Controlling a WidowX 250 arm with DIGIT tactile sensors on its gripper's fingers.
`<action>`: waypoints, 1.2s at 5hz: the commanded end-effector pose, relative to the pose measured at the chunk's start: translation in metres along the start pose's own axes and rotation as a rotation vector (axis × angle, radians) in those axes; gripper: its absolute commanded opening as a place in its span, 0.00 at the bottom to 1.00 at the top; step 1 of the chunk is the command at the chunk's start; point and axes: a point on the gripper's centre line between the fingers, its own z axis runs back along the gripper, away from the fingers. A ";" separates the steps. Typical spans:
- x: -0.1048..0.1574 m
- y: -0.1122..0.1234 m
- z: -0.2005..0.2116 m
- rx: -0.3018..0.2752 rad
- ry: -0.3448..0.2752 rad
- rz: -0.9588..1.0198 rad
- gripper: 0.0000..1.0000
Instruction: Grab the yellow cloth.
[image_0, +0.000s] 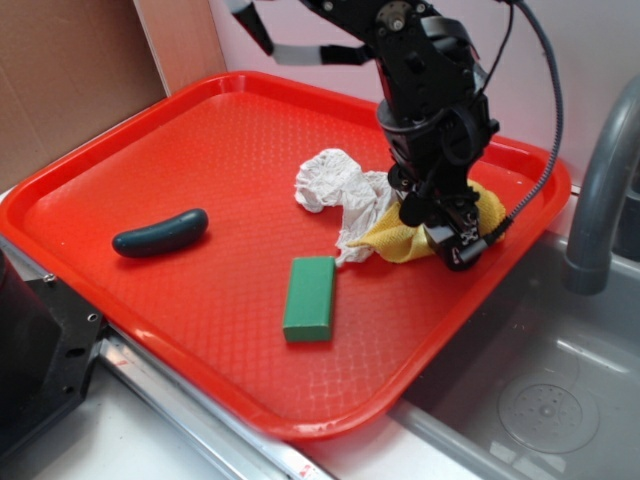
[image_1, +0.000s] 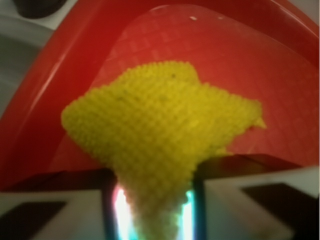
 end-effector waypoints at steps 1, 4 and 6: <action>-0.004 0.049 0.075 -0.006 0.004 0.246 0.00; -0.043 0.107 0.173 -0.040 -0.005 0.461 0.00; -0.069 0.116 0.192 -0.020 0.059 0.505 0.00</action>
